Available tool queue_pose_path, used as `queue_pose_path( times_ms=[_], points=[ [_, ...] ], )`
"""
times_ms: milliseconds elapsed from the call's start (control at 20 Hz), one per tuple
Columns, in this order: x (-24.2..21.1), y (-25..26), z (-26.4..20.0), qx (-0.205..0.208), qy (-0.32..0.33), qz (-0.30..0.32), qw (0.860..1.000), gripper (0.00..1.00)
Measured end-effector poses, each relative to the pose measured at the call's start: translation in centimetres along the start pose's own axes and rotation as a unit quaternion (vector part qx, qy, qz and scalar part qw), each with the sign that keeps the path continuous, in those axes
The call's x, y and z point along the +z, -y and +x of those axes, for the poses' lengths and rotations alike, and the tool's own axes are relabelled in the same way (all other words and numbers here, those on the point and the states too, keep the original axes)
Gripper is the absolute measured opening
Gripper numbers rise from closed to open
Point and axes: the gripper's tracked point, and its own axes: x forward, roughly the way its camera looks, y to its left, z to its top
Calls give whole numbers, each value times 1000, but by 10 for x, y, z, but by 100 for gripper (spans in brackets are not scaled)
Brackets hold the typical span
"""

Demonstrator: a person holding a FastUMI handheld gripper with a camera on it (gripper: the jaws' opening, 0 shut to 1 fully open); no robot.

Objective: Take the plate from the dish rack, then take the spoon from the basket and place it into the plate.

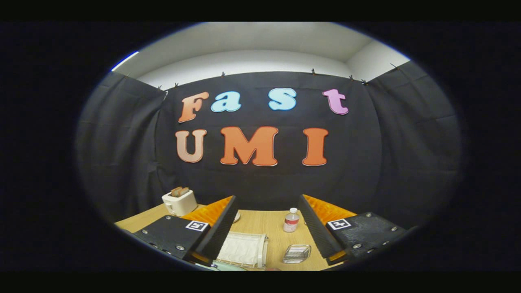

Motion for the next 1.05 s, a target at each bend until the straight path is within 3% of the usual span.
queue_pose_path(
  times_ms=[350, 1050],
  points=[
    [1, 11, 2, -28, 6, 7, 1000, 91],
    [-7, -6, 4, -11, 4, -12, 1000, 91]
  ],
)
